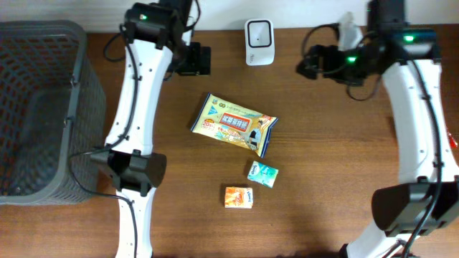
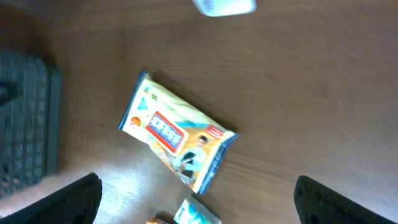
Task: Scan the item barcode
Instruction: 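Lower the wipes pack onto the table center and raise the left arm, then reach the right gripper to the wipes pack and grasp it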
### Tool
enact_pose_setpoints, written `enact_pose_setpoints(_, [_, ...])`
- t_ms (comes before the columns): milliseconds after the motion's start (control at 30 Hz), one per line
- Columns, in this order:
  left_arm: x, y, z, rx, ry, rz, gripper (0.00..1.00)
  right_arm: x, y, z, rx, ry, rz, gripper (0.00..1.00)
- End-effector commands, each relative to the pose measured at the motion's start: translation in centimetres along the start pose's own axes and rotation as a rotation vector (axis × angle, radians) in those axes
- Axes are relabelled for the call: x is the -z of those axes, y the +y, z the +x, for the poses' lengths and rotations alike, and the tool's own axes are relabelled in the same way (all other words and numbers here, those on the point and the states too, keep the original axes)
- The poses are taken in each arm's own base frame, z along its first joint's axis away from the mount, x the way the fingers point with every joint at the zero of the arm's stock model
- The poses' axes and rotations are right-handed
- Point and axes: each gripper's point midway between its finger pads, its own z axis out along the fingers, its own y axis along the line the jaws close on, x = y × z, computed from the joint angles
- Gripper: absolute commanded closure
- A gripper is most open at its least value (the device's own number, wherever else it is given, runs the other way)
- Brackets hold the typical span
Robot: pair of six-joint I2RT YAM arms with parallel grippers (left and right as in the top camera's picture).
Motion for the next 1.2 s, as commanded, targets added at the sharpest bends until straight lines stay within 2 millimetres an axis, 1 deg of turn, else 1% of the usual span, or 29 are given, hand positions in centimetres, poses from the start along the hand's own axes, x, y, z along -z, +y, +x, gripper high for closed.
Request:
enact_pose_setpoints(0, [-0.1, 1.6, -0.3, 0.068, -0.001, -0.02, 0.01, -4.8, 1.8, 0.9, 0.252, 0.078, 0.064, 0.02])
enact_pose_setpoints(67, [-0.1, 2.7, -0.7, 0.116, -0.011, -0.025, 0.01, -8.0, 3.6, 2.7, 0.424, 0.167, 0.035, 0.01])
enact_pose_setpoints(100, [-0.1, 3.8, -0.9, 0.143, -0.014, -0.029, 0.01, -9.3, 4.1, 3.6, 0.486, 0.206, 0.02, 0.01])
enact_pose_setpoints(200, [-0.1, 4.9, -1.0, 0.165, -0.013, -0.037, 0.01, -11.3, 4.7, 4.6, 0.562, 0.251, -0.005, 0.0])
enact_pose_setpoints(233, [-0.2, 5.4, -1.0, 0.176, -0.012, -0.04, 0.01, -12.6, 5.1, 5.1, 0.604, 0.269, -0.035, 0.03])
enact_pose_setpoints(267, [-0.3, 5.8, -1.1, 0.183, -0.01, -0.043, 0.01, -13.2, 5.3, 5.3, 0.625, 0.276, -0.056, 0.05])
enact_pose_setpoints(333, [-0.4, 6.2, -1.0, 0.191, -0.007, -0.046, 0.01, -15.2, 5.5, 5.5, 0.639, 0.285, -0.073, 0.05])
enact_pose_setpoints(400, [-0.5, 6.2, -1.0, 0.191, -0.003, -0.047, 0.01, -17.0, 5.6, 6.3, 0.663, 0.316, -0.084, 0.05])
enact_pose_setpoints(467, [-0.6, 6.2, -1.0, 0.19, -0.001, -0.048, 0.01, -18.7, 6.0, 7.7, 0.707, 0.359, -0.102, 0.05])
enact_pose_setpoints(533, [-0.6, 6.3, -1.0, 0.191, 0.0, -0.049, 0.01, -20.3, 6.9, 9.7, 0.786, 0.415, -0.137, 0.08])
enact_pose_setpoints(633, [-0.6, 6.5, -1.0, 0.195, -0.001, -0.053, 0.01, -22.0, 7.9, 11.9, 0.894, 0.477, -0.128, 0.15])
enact_pose_setpoints(733, [-0.6, 6.5, -1.0, 0.195, 0.0, -0.053, 0.01, -22.9, 8.2, 12.9, 0.929, 0.506, -0.099, 0.15])
enact_pose_setpoints(867, [-0.6, 6.5, -0.8, 0.196, 0.007, -0.055, 0.01, -24.3, 7.1, 13.6, 0.945, 0.545, -0.048, 0.14])
enact_pose_setpoints(900, [-0.6, 6.5, -0.8, 0.195, 0.007, -0.055, 0.01, -24.6, 6.9, 13.8, 0.944, 0.55, -0.048, 0.1])
enact_pose_setpoints(967, [-0.6, 6.5, -0.8, 0.195, 0.007, -0.055, 0.01, -25.1, 6.5, 14.0, 0.941, 0.559, -0.043, 0.09])
enact_pose_setpoints(1133, [-0.6, 6.5, -0.8, 0.195, 0.007, -0.055, 0.01, -26.1, 5.5, 14.5, 0.939, 0.584, -0.018, 0.1])
enact_pose_setpoints(1167, [-0.6, 6.5, -0.8, 0.195, 0.007, -0.055, 0.01, -26.2, 5.4, 14.5, 0.94, 0.584, -0.014, 0.13])
